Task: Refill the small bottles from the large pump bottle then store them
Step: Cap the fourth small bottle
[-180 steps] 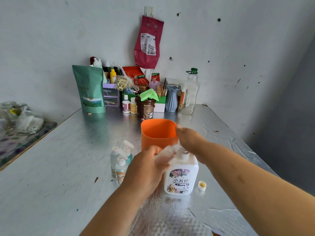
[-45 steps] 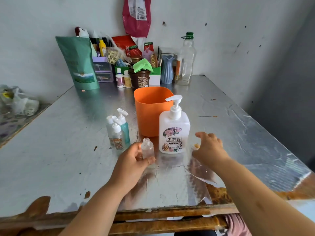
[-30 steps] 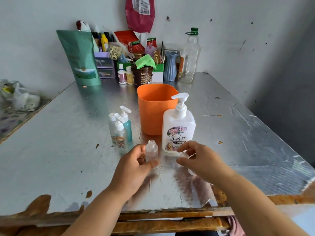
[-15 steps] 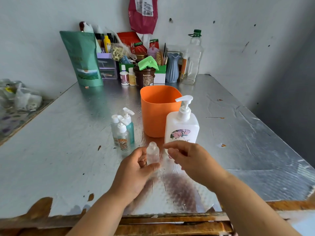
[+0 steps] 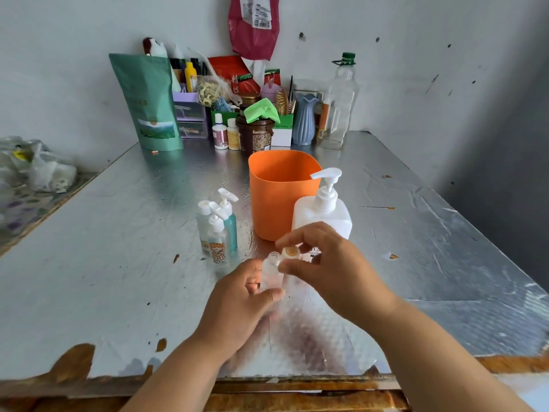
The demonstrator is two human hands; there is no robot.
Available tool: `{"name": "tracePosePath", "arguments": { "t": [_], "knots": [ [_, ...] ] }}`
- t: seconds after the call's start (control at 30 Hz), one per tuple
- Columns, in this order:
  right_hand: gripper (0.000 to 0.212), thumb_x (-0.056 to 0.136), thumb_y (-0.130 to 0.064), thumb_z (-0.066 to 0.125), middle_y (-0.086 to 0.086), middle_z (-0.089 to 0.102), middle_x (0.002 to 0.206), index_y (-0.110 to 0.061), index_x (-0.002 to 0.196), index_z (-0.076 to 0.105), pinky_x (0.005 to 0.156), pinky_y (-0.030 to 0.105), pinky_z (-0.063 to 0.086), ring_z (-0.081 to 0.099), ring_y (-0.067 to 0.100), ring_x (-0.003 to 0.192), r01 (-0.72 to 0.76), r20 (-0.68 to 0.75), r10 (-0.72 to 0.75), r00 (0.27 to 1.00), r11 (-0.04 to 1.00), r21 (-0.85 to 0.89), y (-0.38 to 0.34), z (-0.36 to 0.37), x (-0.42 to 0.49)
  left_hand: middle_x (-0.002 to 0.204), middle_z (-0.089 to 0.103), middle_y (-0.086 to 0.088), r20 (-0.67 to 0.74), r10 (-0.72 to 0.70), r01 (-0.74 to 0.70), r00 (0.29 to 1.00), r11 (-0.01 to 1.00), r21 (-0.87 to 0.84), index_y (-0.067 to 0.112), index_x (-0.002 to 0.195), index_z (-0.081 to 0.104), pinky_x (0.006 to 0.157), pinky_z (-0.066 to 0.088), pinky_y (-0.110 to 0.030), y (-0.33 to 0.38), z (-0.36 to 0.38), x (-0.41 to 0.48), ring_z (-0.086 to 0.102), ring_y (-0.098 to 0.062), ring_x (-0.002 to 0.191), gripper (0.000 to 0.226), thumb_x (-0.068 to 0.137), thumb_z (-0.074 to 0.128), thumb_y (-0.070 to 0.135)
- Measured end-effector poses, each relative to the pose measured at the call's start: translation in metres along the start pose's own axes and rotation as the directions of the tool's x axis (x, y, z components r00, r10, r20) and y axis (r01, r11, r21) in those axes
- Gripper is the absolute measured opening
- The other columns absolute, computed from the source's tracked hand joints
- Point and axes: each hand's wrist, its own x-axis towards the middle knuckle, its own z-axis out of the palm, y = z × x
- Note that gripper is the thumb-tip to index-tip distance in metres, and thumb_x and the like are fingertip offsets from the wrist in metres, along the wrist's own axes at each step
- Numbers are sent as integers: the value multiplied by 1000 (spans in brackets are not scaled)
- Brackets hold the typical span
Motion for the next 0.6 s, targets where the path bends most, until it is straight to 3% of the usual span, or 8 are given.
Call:
{"name": "tracePosePath", "arguments": {
  "t": [0.13,0.3,0.47,0.6],
  "knots": [
    [28,80,-22,73,-23,53,84,-31,106,68,64,1,38,52,-5,78,86,97,-69,993,980,-180,-19,-3,13,123,62,3,11,-5,5,1000,1000,28,49,127,42,103,45,-29,6,-1,-3,56,-14,118,47,88,66,44],
    [29,83,-19,71,-16,63,100,-32,109,67,67,1,36,54,2,89,109,248,-16,969,924,-367,-28,-9,26,127,61,11,-12,-13,13,1000,1000,23,38,137,46,95,39,-16,9,-2,-4,53,-2,109,55,87,68,43],
    [29,86,-17,67,-10,68,105,-34,110,65,65,8,42,63,8,87,208,325,-32,945,828,-522,-37,-5,31,123,64,10,-3,12,-12,1000,1000,10,49,117,45,93,45,-17,7,-1,-3,58,-5,111,39,87,68,43],
    [34,87,-40,63,-9,67,107,-29,119,61,74,18,41,62,12,93,252,347,-24,938,735,-629,-47,-2,35,116,59,29,3,32,-32,999,999,14,51,118,47,83,40,-5,6,-1,-4,56,4,104,40,86,69,43]
  ]
}}
